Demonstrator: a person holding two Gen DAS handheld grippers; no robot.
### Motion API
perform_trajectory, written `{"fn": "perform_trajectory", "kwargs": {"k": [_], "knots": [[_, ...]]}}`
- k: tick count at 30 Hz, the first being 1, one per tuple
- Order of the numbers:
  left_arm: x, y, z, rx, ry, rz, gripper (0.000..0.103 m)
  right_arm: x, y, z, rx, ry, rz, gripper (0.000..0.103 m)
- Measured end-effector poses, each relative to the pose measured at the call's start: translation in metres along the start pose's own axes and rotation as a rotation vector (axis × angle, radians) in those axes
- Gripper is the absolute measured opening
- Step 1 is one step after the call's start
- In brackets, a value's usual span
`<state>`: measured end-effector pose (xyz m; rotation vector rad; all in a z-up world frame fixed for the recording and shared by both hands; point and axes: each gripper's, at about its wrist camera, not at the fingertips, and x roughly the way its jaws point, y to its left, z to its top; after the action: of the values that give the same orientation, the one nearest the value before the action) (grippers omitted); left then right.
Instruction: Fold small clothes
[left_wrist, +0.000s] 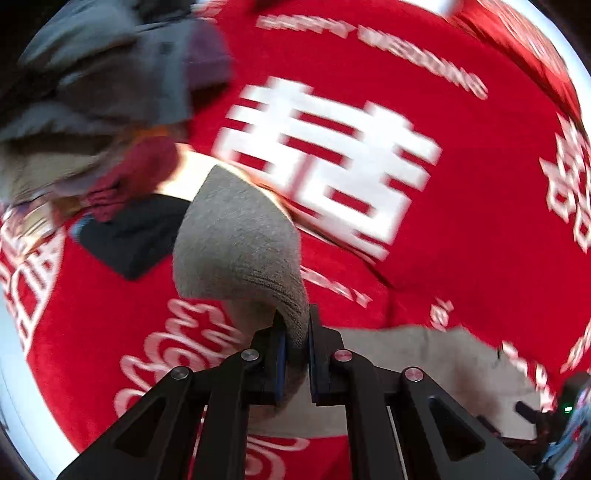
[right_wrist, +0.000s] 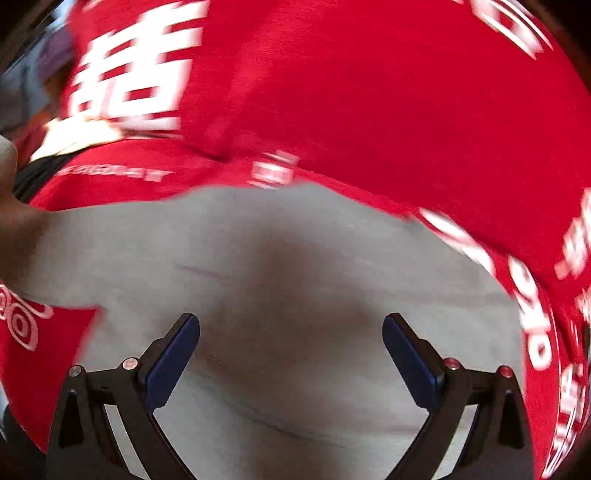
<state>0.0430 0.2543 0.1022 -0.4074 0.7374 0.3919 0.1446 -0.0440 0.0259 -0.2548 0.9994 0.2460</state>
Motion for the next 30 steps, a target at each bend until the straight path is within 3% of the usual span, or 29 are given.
{"fn": "perform_trajectory", "kwargs": {"k": [6,13,18,25,30], "knots": [[0.036,-0.127,-0.036,0.167,0.130,-0.031,0.010,-0.006,-0.103,-0.038,0.176,0.019,-0.029,0.100],[-0.011,-0.268,-0.063,0.316,0.065,-0.149,0.010,-0.034,-0.169,-0.056,0.226,-0.079,-0.071,0.100],[-0.018,-0.353,-0.101,0.424,0.086,-0.201,0.010,-0.036,-0.211,-0.078,0.286,-0.096,-0.070,0.100],[0.022,-0.416,-0.173,0.551,0.191,-0.185,0.010,-0.015,-0.250,-0.102,0.377,-0.074,-0.037,0.100],[0.066,-0.418,-0.205,0.550,0.392,-0.205,0.011,-0.015,-0.261,-0.115,0.394,-0.082,0.008,0.100]]}}
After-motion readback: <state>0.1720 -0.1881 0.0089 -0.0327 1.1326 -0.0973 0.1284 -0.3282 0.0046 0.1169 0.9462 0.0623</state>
